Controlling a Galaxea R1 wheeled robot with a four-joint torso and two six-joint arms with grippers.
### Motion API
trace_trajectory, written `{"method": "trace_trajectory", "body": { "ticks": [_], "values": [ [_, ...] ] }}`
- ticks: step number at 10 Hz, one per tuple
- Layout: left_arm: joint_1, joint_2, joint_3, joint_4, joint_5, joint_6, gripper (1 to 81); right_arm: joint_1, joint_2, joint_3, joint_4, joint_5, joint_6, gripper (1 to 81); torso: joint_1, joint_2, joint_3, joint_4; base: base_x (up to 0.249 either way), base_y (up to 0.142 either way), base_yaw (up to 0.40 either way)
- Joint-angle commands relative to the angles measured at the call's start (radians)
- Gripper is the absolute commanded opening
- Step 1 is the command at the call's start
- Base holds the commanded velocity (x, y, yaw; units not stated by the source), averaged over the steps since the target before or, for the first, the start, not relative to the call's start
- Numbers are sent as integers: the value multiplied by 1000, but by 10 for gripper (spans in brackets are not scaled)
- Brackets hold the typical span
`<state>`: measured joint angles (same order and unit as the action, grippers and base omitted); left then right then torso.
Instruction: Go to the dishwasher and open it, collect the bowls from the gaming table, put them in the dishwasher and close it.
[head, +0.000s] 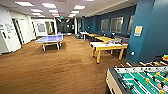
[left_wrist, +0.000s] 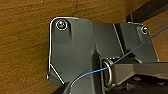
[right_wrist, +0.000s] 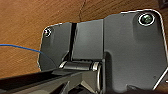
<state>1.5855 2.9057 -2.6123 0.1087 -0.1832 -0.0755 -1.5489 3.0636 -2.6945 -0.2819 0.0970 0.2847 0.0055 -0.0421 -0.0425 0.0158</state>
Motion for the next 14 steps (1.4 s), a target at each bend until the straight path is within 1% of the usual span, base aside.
{"method": "trace_trajectory", "body": {
  "ticks": [1, 14],
  "values": [
    [-42, -12, 0, 2, 44, 2, 811, 49, 8, 9, -2, -42, -2, 811, 0, 0, 0, 0, 116, 0, 0],
    [-42, -9, -2, 3, 45, 3, 811, 49, 8, 9, -2, -40, -2, 811, 0, 0, 0, 0, 118, 0, 0]
  ]
}}
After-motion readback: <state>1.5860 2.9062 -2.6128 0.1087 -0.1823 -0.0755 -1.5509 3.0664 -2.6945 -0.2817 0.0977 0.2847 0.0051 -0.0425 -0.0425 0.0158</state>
